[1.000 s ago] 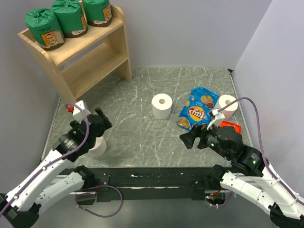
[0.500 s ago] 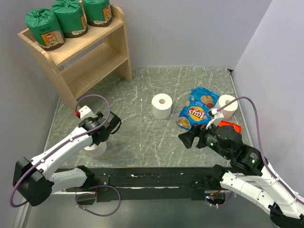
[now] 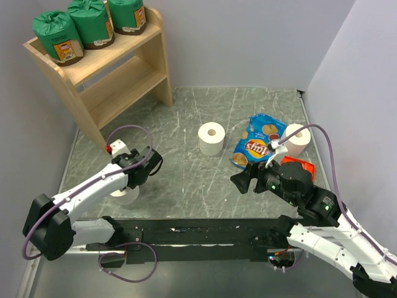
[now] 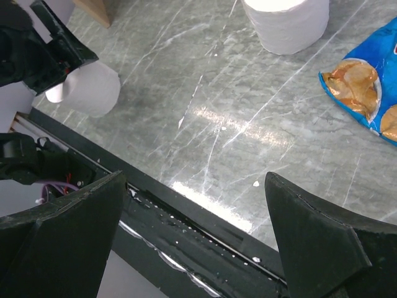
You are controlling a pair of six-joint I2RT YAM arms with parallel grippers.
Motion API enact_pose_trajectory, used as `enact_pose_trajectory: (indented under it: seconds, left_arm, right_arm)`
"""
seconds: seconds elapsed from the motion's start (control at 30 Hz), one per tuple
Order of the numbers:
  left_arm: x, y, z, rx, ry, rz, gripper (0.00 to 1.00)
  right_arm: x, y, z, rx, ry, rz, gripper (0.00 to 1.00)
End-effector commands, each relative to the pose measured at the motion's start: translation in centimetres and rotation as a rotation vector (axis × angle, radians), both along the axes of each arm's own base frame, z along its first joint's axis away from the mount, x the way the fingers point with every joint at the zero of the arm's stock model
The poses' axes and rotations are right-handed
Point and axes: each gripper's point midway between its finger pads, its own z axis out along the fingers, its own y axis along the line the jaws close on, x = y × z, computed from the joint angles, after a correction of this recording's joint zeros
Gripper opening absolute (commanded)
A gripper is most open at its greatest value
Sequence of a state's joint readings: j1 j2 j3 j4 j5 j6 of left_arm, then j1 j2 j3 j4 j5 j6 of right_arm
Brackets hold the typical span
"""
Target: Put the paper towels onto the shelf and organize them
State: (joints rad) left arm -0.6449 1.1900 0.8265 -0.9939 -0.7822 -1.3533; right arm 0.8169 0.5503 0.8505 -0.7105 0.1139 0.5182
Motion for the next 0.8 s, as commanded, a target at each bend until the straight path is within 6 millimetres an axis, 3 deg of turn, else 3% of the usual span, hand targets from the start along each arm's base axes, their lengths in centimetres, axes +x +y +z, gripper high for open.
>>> enact_pose_trajectory:
  seconds: [0.0,0.07,0.17,0.23,0.57,0.77]
  left_arm:
    - [0.3,0.1,0.2,0.013,0.006,0.047,0.83]
    - [0.4,-0.3,-0.3,0.02,0.032,0.015,0.82]
    - [0.7,-1.1,-0.3,0.026,0.046,-0.041,0.72]
    - [0.8,-1.8,0.1,0.041,0.056,-0.12,0.6]
    - [1.8,-10.5,2.1,0.041,0.015,-0.707,0.49]
    - [2.7,-13.5,2.7,0.133,0.051,-0.994,0.46]
  right_arm:
    - [0.1,-0.2,2.5,0.051,-0.083,0.001,1.0]
    - [0.0,-0.4,2.8,0.054,-0.094,-0.002,0.99]
    - [0.0,-0.7,3.0,0.057,-0.106,-0.009,0.99]
    - [-0.1,-0.9,2.9,0.062,-0.108,-0.013,1.0]
    - [-0.3,-1.2,2.3,0.066,-0.112,-0.016,0.99]
    - [-1.0,-1.2,1.2,0.066,-0.066,-0.009,0.99]
